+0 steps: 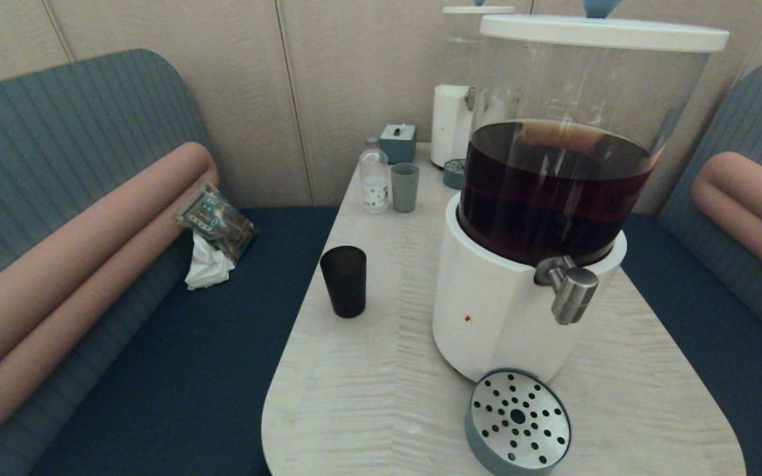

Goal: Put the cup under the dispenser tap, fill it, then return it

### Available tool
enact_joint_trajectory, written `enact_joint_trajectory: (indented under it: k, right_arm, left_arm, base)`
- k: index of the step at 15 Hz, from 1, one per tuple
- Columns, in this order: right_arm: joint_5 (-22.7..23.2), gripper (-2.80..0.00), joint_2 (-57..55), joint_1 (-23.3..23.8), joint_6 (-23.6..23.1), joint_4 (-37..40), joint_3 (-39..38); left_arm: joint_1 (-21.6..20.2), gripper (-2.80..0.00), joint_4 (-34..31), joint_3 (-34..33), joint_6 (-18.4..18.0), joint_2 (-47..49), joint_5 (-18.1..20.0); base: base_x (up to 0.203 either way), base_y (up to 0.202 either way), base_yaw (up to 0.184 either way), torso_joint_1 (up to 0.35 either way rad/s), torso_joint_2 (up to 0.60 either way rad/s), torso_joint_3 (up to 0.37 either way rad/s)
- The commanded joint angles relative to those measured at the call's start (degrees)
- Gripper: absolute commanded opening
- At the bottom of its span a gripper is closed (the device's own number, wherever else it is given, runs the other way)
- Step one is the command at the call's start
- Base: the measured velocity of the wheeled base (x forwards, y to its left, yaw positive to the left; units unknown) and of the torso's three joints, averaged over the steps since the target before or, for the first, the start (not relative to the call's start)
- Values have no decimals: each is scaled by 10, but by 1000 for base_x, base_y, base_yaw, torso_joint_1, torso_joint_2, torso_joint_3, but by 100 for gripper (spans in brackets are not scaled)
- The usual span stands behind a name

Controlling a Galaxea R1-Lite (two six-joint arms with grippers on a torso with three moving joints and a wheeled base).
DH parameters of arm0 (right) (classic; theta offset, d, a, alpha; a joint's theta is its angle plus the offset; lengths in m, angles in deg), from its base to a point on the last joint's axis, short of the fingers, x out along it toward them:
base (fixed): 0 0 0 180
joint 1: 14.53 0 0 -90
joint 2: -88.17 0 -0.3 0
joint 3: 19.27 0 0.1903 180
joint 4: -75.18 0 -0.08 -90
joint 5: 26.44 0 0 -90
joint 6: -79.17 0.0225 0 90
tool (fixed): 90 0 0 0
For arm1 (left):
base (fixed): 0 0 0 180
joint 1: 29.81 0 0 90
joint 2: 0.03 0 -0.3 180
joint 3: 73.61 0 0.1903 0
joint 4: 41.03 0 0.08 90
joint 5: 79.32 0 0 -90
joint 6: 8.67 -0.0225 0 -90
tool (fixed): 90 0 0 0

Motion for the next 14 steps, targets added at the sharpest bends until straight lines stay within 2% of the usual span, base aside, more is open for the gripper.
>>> enact_joint_trajectory:
  k: [1,6,9,14]
  right_arm:
    - [0,-280,2,0,0,0,0]
    - [0,-280,1,0,0,0,0]
    - [0,-280,2,0,-1,0,0]
    - [0,-280,2,0,0,0,0]
  left_arm:
    - [0,-280,1,-24,-3,-37,1]
    - [0,-280,4,-131,-27,-38,-9]
    - [0,-280,-90,-133,-46,-38,-18]
    - [0,-280,-287,-133,-82,-38,-29]
  base:
    - [0,0,0,0,0,0]
    - [0,0,0,0,0,0]
    - [0,0,0,0,0,0]
    - [0,0,0,0,0,0]
